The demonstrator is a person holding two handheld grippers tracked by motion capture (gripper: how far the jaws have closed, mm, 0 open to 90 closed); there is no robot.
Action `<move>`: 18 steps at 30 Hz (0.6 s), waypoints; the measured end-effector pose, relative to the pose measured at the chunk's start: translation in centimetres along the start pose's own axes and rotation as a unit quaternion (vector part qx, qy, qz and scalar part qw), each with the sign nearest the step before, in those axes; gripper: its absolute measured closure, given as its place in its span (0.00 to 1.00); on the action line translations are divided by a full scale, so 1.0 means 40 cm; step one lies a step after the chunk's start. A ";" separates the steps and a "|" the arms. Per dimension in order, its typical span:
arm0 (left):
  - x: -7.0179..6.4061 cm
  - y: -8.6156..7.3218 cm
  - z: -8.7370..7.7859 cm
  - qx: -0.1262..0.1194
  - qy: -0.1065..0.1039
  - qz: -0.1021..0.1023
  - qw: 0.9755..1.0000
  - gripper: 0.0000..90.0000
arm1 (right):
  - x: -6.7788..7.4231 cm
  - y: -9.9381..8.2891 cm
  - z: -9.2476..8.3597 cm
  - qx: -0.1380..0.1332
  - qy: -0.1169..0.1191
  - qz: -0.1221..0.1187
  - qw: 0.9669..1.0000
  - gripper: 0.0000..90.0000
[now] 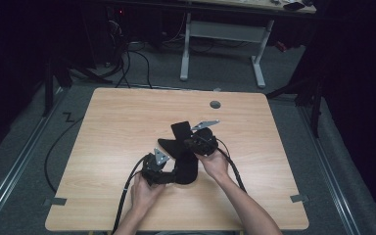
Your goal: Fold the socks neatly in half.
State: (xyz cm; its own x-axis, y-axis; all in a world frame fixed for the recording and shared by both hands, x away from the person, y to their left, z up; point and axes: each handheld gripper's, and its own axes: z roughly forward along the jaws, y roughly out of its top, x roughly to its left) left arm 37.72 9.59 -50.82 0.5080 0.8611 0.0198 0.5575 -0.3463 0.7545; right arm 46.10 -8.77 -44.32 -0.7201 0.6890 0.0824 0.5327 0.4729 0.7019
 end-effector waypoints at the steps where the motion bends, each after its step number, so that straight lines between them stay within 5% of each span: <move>1: 0.000 0.000 0.000 0.000 0.000 0.000 1.000 0.25 | 0.000 0.000 0.000 0.000 0.000 0.000 1.000 0.96; 4: 0.002 0.000 0.000 0.001 -0.001 -0.002 1.000 0.25 | -0.018 -0.010 0.069 0.015 0.008 0.014 1.000 0.86; 8: 0.002 0.000 0.001 0.001 -0.003 -0.004 1.000 0.25 | -0.023 -0.020 0.088 0.017 0.017 0.015 1.000 0.74; 10: 0.002 0.000 0.001 0.001 -0.002 -0.004 1.000 0.25 | -0.018 -0.028 0.019 -0.033 0.029 0.002 0.999 0.74; 11: 0.002 0.000 0.001 0.001 -0.002 -0.004 1.000 0.25 | -0.018 -0.028 0.019 -0.033 0.029 0.002 0.999 0.74; 12: 0.002 0.000 0.001 0.001 -0.002 -0.004 1.000 0.25 | -0.014 -0.045 -0.042 -0.048 0.018 -0.026 0.998 0.74; 18: 0.002 0.000 0.001 0.001 -0.002 -0.007 1.000 0.25 | -0.020 -0.124 -0.095 -0.030 0.015 -0.051 0.998 0.67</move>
State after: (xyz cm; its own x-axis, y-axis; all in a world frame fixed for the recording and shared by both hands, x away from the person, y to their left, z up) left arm 37.81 9.65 -50.84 0.5035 0.8640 0.0063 0.5662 -0.3354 0.7530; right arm 42.34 -13.78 -45.17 -0.7829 0.6215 0.0280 0.4280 0.5054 0.7493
